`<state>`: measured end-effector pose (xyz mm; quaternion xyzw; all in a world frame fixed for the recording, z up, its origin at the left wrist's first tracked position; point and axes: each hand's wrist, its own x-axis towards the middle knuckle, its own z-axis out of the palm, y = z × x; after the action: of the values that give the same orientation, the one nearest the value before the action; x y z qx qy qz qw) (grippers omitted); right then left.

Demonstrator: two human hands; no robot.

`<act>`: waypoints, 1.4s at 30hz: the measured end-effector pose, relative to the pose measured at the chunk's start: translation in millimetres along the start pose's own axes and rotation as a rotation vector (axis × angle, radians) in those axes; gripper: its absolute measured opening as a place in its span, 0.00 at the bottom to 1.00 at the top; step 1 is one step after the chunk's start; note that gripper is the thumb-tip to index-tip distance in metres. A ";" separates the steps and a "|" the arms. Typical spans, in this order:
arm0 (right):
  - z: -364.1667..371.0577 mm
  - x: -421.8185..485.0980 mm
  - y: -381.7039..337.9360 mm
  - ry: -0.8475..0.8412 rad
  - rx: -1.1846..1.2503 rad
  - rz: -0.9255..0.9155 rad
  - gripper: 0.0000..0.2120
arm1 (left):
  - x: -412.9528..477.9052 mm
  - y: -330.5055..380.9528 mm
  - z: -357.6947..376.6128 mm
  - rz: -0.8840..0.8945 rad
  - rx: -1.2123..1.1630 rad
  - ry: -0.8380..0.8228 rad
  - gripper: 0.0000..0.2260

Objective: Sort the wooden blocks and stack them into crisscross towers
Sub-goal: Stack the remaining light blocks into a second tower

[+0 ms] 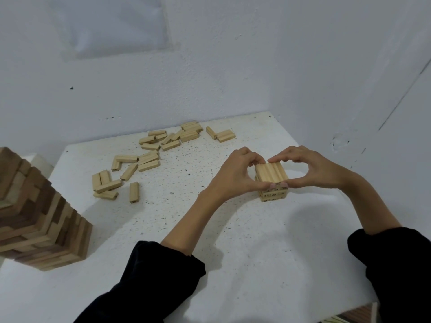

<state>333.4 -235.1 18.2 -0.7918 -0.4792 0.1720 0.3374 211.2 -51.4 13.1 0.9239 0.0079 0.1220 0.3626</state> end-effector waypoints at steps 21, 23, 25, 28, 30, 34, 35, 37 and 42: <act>-7.9 54.3 -13.1 0.090 0.107 -0.003 0.15 | 16.2 -31.7 -50.7 -0.073 -0.031 0.179 0.13; -6.4 76.4 -7.9 0.074 0.110 -0.012 0.12 | 26.8 -43.9 -56.5 -0.103 -0.021 0.203 0.11; -3.9 98.8 0.2 0.040 0.093 -0.008 0.12 | 37.8 -58.6 -60.0 -0.147 0.006 0.214 0.11; 2.3 130.0 14.3 -0.018 0.002 -0.015 0.14 | 53.0 -85.1 -60.6 -0.225 0.067 0.209 0.13; 7.7 148.4 24.5 -0.046 -0.097 -0.049 0.18 | 61.5 -101.0 -59.0 -0.277 0.126 0.195 0.15; 20.9 177.3 40.8 -0.036 -0.205 -0.079 0.22 | 74.7 -121.6 -51.6 -0.286 0.219 0.156 0.21; 24.3 182.0 42.7 -0.025 -0.212 -0.091 0.21 | 77.2 -124.5 -49.7 -0.278 0.239 0.150 0.22; 30.3 188.8 45.3 -0.002 -0.234 -0.124 0.20 | 81.2 -130.5 -46.4 -0.260 0.281 0.151 0.23; 38.1 191.1 47.1 0.094 -0.169 -0.212 0.09 | 81.9 -143.7 -37.0 -0.189 0.315 0.267 0.17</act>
<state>433.0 -68.6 -32.1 -0.7694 -0.5567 0.0571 0.3080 292.7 87.7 -39.3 0.9399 0.1614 0.2058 0.2194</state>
